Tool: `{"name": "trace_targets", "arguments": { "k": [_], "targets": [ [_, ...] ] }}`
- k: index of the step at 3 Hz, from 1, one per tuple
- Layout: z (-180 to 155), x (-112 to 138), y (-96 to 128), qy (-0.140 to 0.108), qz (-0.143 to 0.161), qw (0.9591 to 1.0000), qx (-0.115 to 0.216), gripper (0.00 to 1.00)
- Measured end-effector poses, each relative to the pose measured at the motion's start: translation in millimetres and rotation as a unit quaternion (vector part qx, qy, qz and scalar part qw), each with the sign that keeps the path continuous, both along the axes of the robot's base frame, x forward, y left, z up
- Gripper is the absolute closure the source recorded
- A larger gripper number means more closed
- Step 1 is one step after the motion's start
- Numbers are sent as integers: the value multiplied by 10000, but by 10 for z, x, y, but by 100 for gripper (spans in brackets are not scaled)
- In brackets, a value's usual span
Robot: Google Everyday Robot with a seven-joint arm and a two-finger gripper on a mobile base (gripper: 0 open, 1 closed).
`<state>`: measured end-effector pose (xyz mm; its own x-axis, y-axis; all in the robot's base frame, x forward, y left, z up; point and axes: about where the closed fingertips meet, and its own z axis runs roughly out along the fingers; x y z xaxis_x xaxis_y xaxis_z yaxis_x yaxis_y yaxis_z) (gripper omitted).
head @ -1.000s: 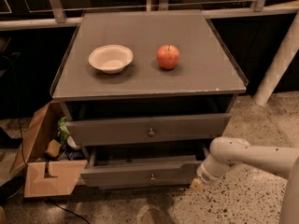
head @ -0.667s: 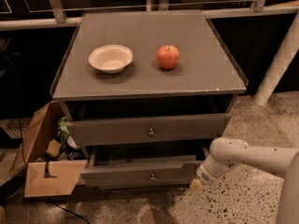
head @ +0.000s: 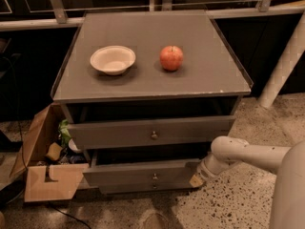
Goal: Close middle drawer
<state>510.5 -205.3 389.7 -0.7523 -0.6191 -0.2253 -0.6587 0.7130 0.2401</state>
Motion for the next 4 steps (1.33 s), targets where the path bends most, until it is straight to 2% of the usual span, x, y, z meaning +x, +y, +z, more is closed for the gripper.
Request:
{"name": "trace_targets", "arguments": {
  "k": [1, 2, 3, 4],
  "targets": [
    [4, 254, 5, -169, -122, 9998, 5, 100],
    [8, 333, 8, -231, -168, 9996, 5, 100],
    [20, 556, 1, -401, -298, 9988, 11, 100],
    [20, 553, 3, -403, -300, 9987, 11, 100]
  ]
}}
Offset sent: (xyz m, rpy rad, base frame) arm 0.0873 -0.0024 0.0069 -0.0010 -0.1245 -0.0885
